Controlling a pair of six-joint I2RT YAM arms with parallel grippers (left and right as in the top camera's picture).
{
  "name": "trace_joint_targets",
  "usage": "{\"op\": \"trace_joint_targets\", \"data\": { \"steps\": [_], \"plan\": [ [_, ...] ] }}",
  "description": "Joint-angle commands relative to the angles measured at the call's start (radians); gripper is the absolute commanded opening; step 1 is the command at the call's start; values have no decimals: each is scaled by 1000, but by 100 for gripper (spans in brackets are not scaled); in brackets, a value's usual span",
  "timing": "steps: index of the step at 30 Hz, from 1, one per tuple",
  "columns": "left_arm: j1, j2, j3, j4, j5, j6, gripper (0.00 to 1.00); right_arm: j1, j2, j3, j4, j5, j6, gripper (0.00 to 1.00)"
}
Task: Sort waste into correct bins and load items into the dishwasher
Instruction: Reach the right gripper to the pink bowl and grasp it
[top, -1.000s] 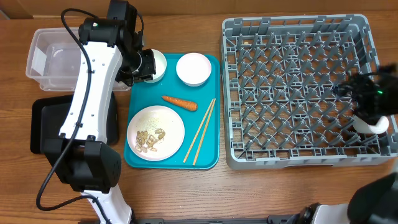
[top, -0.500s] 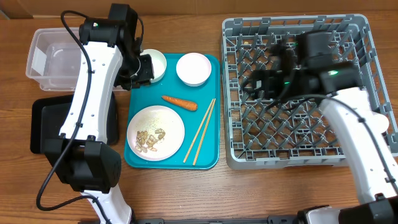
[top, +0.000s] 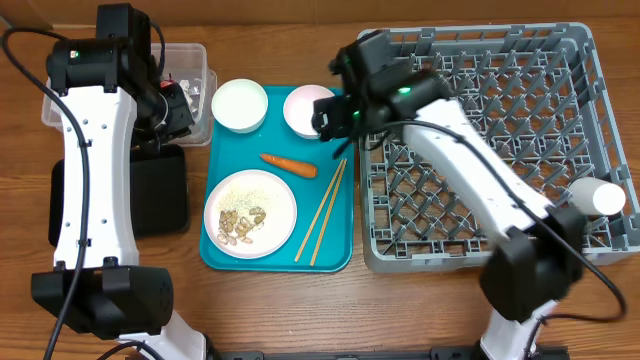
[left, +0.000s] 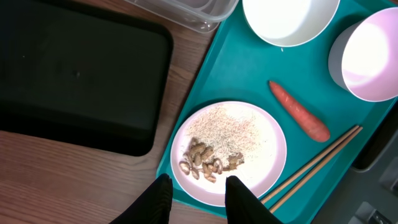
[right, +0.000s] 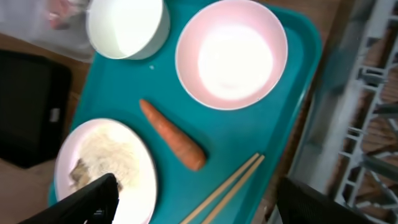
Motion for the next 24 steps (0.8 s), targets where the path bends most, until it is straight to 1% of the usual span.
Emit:
{"op": "trace_joint_targets", "data": {
  "steps": [1, 8, 12, 15, 19, 20, 21, 23, 24],
  "plan": [
    [-10, -15, 10, 2, -7, -26, 31, 37, 82, 24, 38, 106, 77, 81],
    [-28, -15, 10, -11, -3, -25, 31, 69, 200, 24, 153, 288, 156, 79],
    [-43, -15, 10, -14, -3, -25, 31, 69, 226, 24, 201, 315, 201, 79],
    [-53, -15, 10, -14, -3, -25, 31, 69, 248, 24, 235, 315, 240, 74],
    [-56, -15, 10, -14, -3, -25, 31, 69, 295, 24, 243, 316, 307, 72],
    [-56, -15, 10, -14, -3, -25, 31, 69, 301, 24, 245, 316, 313, 67],
    [-56, -15, 10, -14, -3, -24, 31, 69, 307, 24, 247, 316, 318, 58],
    [-56, -15, 10, -14, -3, -25, 31, 69, 308, 24, 249, 319, 328, 45],
    [-56, -15, 10, -14, -3, -25, 31, 69, 308, 24, 250, 320, 328, 42]
  ]
}}
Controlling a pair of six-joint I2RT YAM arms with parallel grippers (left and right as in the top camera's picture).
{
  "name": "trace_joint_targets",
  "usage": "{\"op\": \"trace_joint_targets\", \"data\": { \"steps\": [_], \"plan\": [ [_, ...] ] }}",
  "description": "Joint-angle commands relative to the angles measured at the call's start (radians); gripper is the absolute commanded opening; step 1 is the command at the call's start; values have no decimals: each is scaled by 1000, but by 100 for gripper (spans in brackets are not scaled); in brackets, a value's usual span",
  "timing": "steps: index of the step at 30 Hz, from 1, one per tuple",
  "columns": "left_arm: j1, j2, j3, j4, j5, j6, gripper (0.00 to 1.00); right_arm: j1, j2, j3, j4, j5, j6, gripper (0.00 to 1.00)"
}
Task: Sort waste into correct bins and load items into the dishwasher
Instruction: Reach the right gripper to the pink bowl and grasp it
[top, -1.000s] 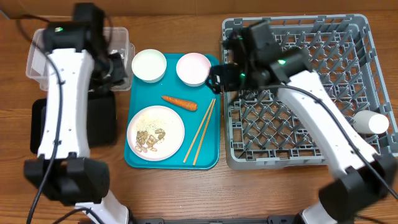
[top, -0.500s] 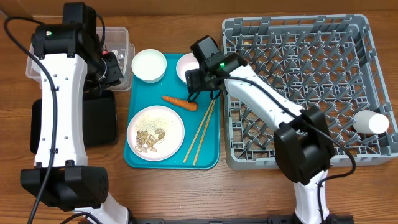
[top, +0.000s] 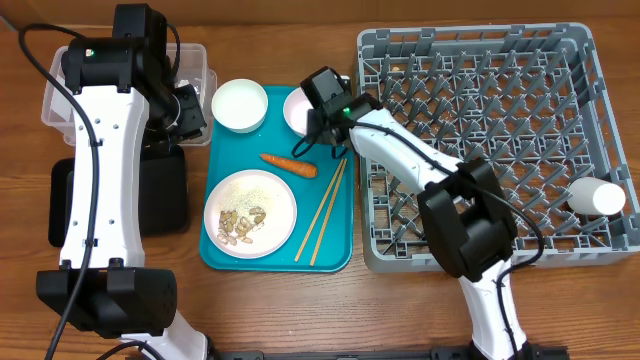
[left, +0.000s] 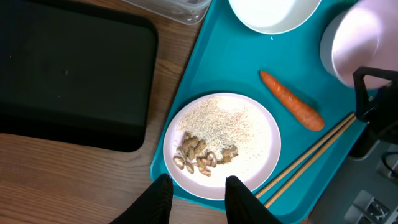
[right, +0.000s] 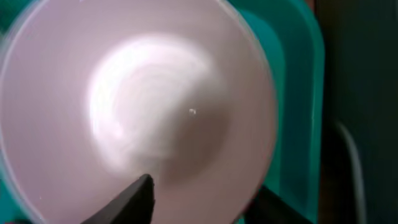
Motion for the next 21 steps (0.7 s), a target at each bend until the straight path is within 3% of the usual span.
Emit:
{"op": "trace_joint_targets", "data": {
  "steps": [1, 5, 10, 12, 17, 19, 21],
  "plan": [
    [-10, -15, 10, -2, -3, -21, 31, 5, 4, 24, 6, 17, 32, 33],
    [-11, -15, 10, -2, -3, -21, 31, 5, 0, 28, -13, 17, 32, 16],
    [-13, -15, 10, -2, -4, -21, 31, -23, -55, 84, -74, 51, 31, 5],
    [-13, -15, 10, -2, -6, -21, 31, -39, -87, 120, -117, 90, 19, 4],
    [-13, -15, 10, 0, -7, -21, 31, -92, -201, 273, -270, 108, -183, 4],
    [-13, -15, 10, 2, -7, -21, 31, -124, -257, 325, -354, 209, -241, 4],
    [-13, -15, 10, 8, -6, -21, 31, -181, -321, 330, -394, 468, -240, 4]
  ]
}}
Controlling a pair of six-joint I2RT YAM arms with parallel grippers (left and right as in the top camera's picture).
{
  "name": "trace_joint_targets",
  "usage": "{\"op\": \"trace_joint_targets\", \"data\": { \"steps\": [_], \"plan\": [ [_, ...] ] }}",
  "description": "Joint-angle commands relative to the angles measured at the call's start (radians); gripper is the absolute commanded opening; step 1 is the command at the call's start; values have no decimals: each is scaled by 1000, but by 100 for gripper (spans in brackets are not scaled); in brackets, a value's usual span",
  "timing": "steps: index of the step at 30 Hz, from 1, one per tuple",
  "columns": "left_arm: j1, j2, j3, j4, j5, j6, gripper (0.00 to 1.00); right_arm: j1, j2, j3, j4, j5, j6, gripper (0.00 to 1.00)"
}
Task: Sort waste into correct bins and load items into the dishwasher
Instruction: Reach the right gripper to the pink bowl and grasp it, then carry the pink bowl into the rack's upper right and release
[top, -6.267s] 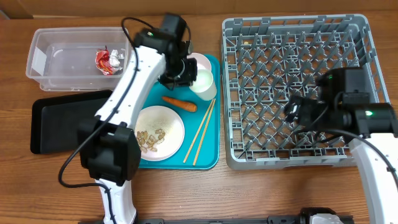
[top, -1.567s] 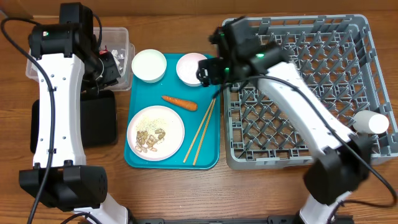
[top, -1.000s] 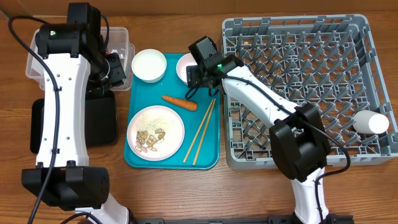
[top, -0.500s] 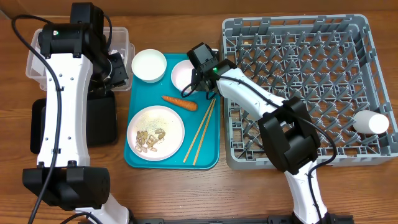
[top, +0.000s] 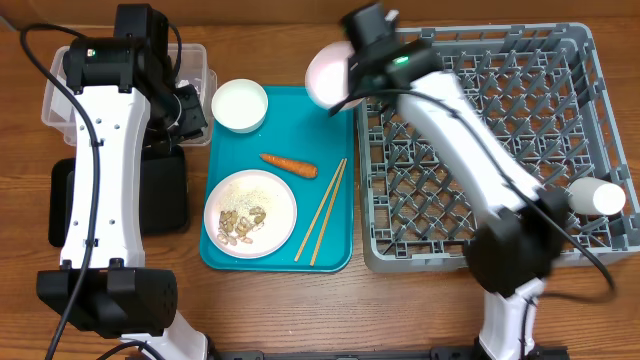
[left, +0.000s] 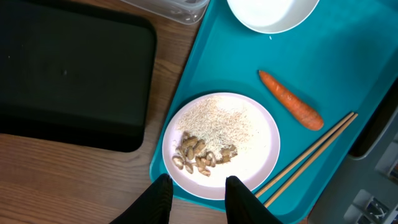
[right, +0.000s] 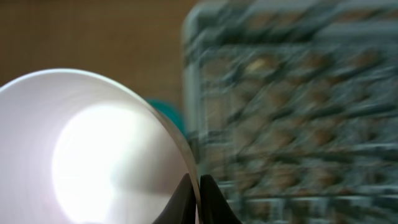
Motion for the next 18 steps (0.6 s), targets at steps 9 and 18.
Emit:
{"op": "trace_joint_targets", "data": {
  "steps": [9, 18],
  "plan": [
    [-6, -15, 10, 17, 9, -17, 31, -391, -99, 34, -33, 653, -98, 4],
    [-6, -15, 10, 20, 9, -18, 31, -591, 37, -11, -64, 911, 38, 4]
  ]
}}
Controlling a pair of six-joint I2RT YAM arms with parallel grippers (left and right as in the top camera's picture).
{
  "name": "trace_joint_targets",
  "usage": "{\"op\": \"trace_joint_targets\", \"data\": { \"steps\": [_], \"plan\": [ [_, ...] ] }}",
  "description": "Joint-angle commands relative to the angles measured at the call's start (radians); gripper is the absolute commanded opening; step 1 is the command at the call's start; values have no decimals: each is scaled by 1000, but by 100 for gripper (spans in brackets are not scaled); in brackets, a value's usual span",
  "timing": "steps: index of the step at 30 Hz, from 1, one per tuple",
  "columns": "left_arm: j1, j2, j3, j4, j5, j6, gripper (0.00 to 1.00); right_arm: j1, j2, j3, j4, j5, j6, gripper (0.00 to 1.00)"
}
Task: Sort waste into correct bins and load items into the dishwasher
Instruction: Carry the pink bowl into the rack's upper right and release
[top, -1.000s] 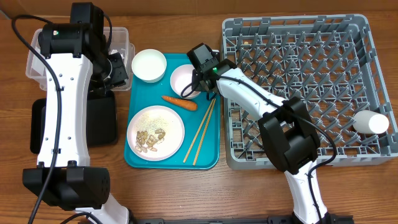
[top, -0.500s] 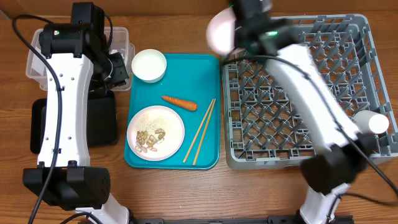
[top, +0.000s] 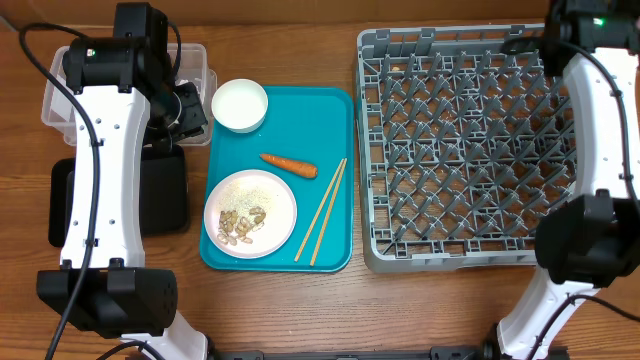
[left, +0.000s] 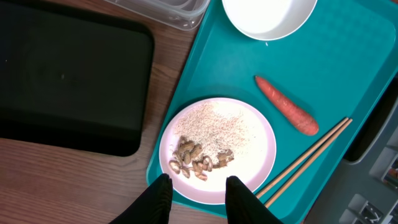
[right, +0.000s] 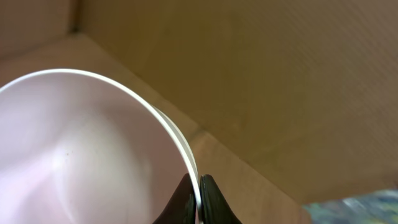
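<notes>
My right gripper (right: 196, 185) is shut on the rim of the pink bowl (right: 81, 155), pinched between its two fingers against a brown cardboard backdrop. In the overhead view the right arm (top: 590, 40) reaches to the far right corner of the grey dishwasher rack (top: 470, 140), and the bowl does not show there. My left gripper (left: 198, 198) hangs open above the near edge of the plate of rice and nuts (left: 217, 146) on the teal tray (top: 330, 120). A white bowl (top: 240, 105), a carrot (top: 288, 165) and chopsticks (top: 322, 210) also lie on the tray.
A black bin (top: 160, 205) lies left of the tray, with a clear plastic container (top: 190, 65) behind it. The left arm (top: 95, 150) stands over both. A brown cardboard wall runs along the table's far edge.
My right gripper, still shut on the pink bowl, was over the rack's far left corner and is now at its far right corner. The bowl has left the overhead view. The left gripper barely shifted.
My right gripper first hung open above the pink bowl on the tray. Then it was down at the bowl's rim. After that it held the bowl lifted at the rack's far left corner, and now at the far right. The left gripper stayed open over the plate.
</notes>
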Motion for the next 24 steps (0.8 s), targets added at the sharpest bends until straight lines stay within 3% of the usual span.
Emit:
{"op": "trace_joint_targets", "data": {
  "steps": [1, 7, 16, 24],
  "plan": [
    [-6, -15, 10, 2, 5, -10, 31, -17, 63, -56, 11, 121, 76, 4],
    [-6, -15, 10, 3, 7, -10, 31, -9, 102, -212, 65, 174, 111, 4],
    [-6, -15, 10, 6, 13, -10, 31, 128, 103, -389, 123, 133, 143, 4],
    [-6, -15, 10, 6, 12, -10, 31, 258, 103, -392, 85, 128, 146, 17]
  ]
}}
